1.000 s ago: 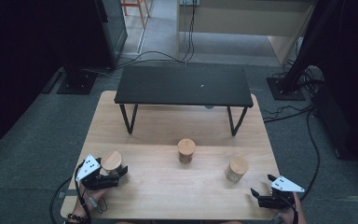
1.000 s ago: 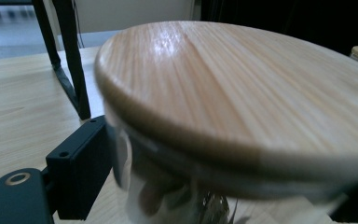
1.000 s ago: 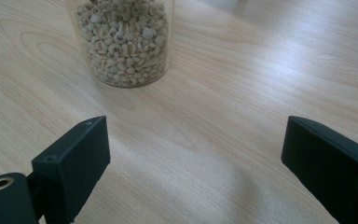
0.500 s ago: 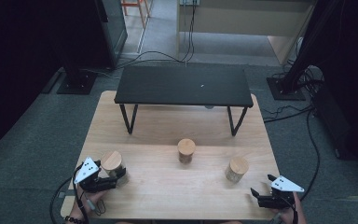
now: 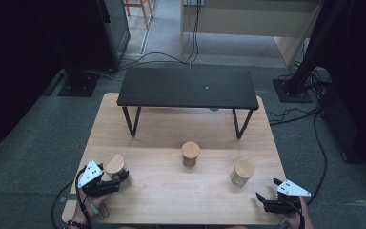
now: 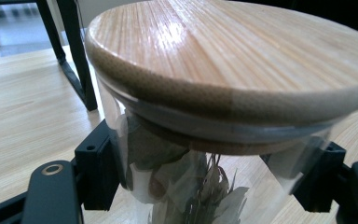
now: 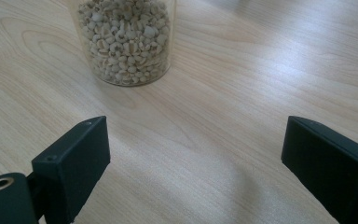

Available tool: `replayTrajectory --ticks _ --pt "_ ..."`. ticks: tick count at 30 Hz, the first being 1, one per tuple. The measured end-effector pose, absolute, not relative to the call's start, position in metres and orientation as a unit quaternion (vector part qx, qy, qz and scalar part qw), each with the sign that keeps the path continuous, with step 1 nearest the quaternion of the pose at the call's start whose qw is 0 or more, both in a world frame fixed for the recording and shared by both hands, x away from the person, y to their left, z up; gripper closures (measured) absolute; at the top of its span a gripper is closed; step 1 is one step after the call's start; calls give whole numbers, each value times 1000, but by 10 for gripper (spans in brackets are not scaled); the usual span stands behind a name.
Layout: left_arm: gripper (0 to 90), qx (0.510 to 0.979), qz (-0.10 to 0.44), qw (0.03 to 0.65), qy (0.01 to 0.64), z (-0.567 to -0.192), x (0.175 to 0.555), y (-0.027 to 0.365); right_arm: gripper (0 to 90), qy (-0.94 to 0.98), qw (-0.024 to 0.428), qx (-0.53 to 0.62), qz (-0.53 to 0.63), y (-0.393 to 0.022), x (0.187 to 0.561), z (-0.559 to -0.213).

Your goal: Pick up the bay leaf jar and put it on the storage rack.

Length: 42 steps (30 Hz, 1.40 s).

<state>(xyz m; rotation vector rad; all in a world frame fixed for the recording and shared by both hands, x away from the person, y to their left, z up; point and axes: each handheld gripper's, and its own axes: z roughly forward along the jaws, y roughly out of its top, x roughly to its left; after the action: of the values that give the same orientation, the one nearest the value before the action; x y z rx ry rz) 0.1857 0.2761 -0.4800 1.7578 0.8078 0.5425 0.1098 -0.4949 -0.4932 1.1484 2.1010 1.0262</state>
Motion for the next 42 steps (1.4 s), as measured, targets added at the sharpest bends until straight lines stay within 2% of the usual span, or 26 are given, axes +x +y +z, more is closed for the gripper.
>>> replayTrajectory --ticks 11,23,42 --pt "248 736 223 537 347 -474 185 274 78 778 265 424 379 -495 110 -493" --pt "248 730 229 533 361 -442 189 266 77 779 265 425 378 -494 110 -493" --pt "249 730 240 533 355 -391 204 239 0 782 266 423 371 -492 111 -492"
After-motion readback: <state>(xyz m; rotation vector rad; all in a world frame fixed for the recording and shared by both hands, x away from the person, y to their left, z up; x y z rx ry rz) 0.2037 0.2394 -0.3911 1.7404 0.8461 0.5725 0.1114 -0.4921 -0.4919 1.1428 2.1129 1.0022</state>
